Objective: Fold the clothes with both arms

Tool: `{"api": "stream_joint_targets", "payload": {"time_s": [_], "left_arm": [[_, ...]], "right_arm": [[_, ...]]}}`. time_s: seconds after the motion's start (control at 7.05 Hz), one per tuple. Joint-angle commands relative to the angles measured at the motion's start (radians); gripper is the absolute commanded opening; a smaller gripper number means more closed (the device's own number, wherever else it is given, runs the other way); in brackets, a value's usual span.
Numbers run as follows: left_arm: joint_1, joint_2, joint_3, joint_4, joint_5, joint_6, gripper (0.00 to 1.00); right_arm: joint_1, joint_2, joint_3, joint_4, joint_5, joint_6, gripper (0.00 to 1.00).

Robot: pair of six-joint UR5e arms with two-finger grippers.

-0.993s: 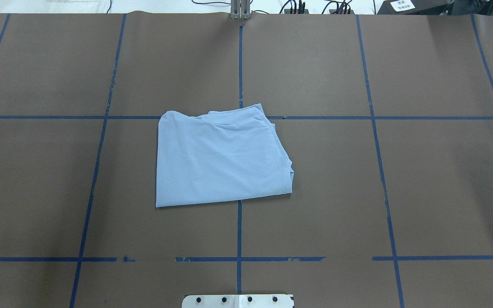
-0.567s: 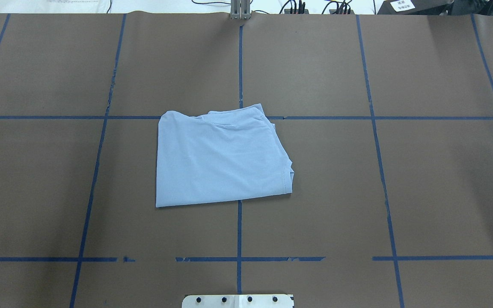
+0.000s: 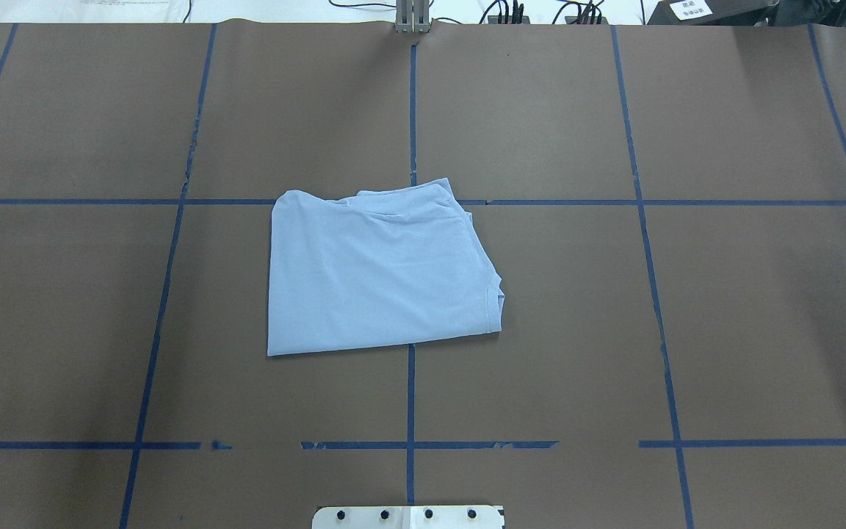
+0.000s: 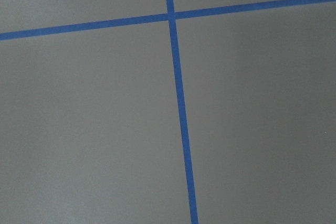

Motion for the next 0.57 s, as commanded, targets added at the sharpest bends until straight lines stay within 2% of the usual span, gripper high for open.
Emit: {"api": "stream_joint_targets", "payload": {"time_s": [0.0,0.43], "left_arm": [[-0.001,0.001,0.0,0.0,0.0,0.0,1.0],[0.0,0.004,0.001,0.0,0.002,0.0,1.0]], "right_arm": [[0.0,0.0,0.0,0.0,0.0,-0.001,1.0],[0.0,0.0,0.0,0.0,0.0,-0.004,1.0]]}}
